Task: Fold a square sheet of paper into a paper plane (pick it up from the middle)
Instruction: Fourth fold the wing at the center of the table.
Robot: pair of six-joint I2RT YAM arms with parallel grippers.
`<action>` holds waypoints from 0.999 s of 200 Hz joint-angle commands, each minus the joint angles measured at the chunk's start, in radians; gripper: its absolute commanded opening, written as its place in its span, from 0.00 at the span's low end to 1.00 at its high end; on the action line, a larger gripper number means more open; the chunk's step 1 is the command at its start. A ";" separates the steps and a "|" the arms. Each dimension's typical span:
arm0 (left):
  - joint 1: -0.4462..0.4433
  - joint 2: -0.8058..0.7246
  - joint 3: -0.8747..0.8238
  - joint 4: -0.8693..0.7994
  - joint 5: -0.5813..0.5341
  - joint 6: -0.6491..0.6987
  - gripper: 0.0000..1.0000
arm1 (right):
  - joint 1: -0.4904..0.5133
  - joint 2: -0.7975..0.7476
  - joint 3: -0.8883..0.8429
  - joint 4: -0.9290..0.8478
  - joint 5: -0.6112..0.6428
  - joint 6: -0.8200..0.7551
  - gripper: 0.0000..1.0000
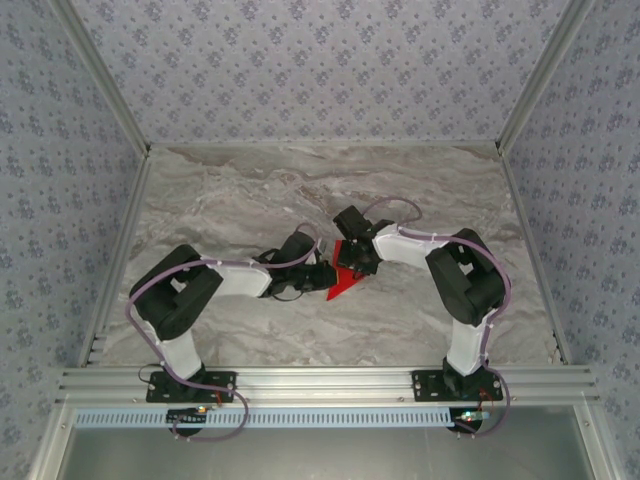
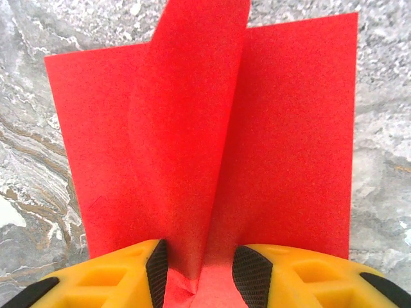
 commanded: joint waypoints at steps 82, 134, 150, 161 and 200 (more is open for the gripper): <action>-0.004 0.030 0.006 0.023 -0.006 0.007 0.11 | -0.003 0.243 -0.130 -0.099 0.006 0.032 0.43; -0.004 0.053 0.004 -0.011 -0.013 0.004 0.10 | -0.003 0.228 -0.132 -0.100 -0.002 0.034 0.43; -0.003 0.056 0.009 -0.039 -0.019 0.005 0.10 | -0.003 0.216 -0.133 -0.101 -0.009 0.034 0.43; -0.005 0.059 0.011 -0.056 -0.023 0.010 0.09 | -0.004 0.204 -0.133 -0.101 -0.015 0.035 0.43; -0.004 0.081 0.012 -0.107 -0.011 0.023 0.05 | -0.020 0.112 -0.128 -0.106 -0.058 0.022 0.43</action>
